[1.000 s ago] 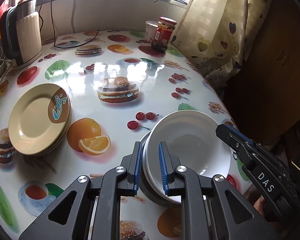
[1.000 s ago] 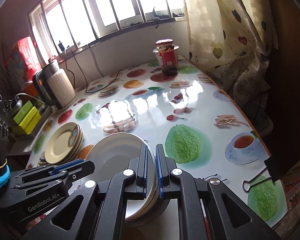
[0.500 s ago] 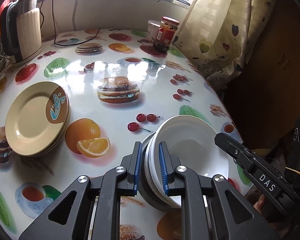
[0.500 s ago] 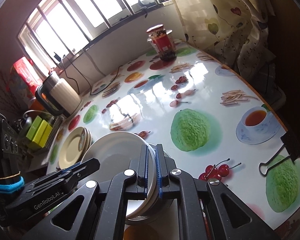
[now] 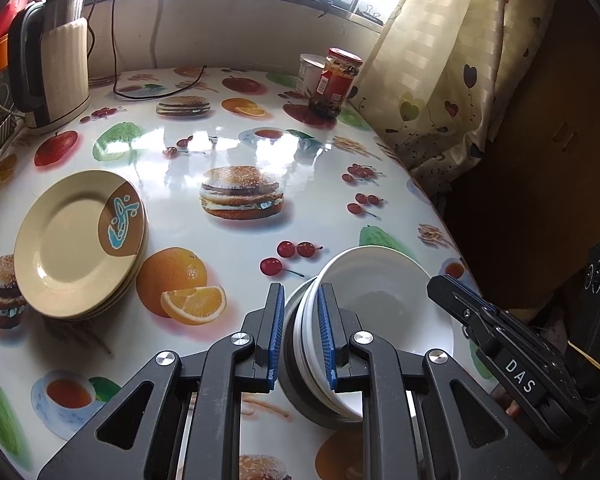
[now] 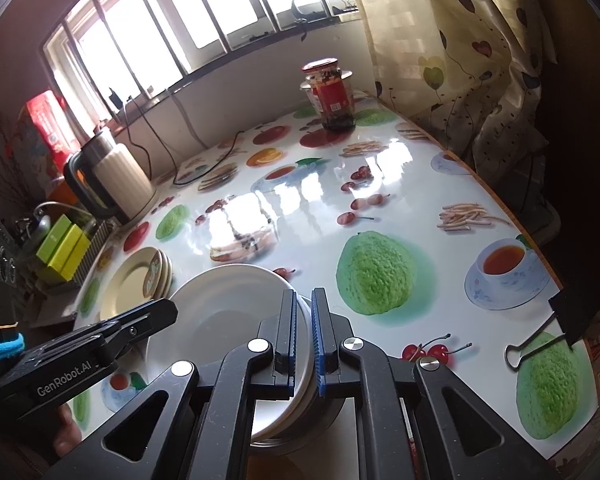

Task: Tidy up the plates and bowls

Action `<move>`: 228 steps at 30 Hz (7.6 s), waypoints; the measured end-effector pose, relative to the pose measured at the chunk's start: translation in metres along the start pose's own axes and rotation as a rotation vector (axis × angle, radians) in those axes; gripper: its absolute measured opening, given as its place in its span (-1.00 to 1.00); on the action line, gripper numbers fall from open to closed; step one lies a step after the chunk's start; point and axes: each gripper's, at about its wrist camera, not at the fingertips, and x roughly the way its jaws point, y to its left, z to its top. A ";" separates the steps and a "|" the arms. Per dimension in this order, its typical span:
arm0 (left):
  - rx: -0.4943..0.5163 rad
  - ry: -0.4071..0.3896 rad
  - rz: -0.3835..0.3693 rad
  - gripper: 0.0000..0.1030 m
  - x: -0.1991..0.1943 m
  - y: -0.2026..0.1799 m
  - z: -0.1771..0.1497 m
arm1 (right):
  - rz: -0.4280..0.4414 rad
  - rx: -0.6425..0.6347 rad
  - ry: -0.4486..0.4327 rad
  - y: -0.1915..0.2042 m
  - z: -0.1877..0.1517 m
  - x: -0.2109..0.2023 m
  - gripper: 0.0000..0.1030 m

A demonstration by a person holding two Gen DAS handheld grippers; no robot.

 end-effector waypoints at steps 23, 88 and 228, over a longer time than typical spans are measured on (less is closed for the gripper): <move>-0.035 -0.070 0.021 -0.65 -0.016 0.004 0.005 | 0.027 0.001 -0.055 -0.001 0.005 -0.010 -0.83; -0.112 0.041 -0.077 -0.51 0.000 0.044 -0.041 | 0.022 0.073 -0.015 -0.037 -0.048 -0.028 -0.46; -0.075 0.041 -0.188 -0.78 0.025 0.034 -0.042 | 0.482 0.306 0.027 -0.092 -0.069 0.015 -0.75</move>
